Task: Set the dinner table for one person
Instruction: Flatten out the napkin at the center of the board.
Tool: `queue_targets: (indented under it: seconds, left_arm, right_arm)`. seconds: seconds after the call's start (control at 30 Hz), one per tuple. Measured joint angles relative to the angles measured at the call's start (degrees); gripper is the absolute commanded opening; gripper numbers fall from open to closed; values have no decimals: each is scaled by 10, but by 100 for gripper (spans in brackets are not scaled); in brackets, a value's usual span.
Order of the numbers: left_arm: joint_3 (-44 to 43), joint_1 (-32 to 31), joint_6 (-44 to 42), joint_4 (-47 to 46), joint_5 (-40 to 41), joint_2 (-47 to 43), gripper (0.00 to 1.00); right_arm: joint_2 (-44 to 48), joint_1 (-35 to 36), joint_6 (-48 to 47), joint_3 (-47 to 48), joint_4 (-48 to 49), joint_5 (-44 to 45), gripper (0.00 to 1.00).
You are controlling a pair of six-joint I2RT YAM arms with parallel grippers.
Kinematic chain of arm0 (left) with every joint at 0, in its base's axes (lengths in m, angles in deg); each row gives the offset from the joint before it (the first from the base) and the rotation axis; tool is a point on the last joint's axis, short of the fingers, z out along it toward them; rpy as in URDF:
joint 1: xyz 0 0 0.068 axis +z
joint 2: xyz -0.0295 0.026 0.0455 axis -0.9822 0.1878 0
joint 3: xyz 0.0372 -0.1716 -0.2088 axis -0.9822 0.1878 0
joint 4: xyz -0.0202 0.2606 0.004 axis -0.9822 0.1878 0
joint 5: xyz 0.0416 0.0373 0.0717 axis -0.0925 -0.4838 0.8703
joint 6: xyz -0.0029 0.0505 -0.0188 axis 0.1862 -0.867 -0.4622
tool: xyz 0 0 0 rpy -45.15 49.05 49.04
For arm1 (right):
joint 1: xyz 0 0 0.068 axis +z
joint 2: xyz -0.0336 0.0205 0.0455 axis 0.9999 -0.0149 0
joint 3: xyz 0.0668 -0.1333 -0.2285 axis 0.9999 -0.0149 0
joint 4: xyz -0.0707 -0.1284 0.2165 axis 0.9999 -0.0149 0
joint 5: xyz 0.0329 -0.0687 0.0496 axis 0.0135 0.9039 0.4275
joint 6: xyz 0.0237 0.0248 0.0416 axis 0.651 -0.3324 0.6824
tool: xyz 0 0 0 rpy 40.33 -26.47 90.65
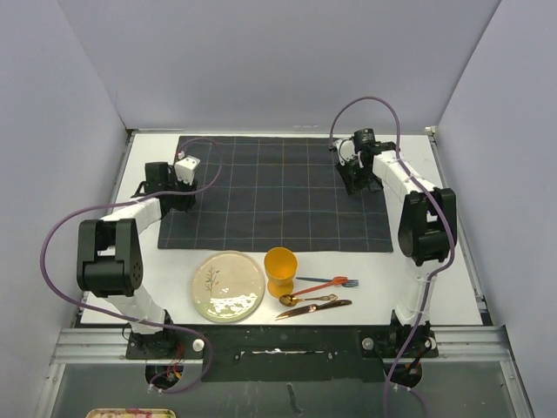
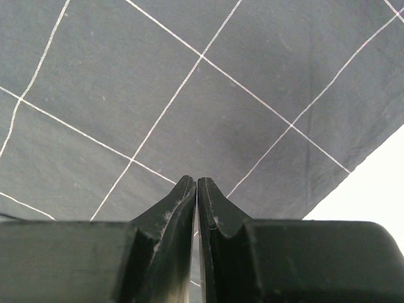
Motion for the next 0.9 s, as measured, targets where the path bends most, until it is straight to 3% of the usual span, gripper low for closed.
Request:
queue_targets:
  seconds: [0.9]
  left_arm:
    - [-74, -11, -3, 12, 0, 98, 24]
  right_arm:
    - [-131, -5, 0, 146, -19, 2, 8]
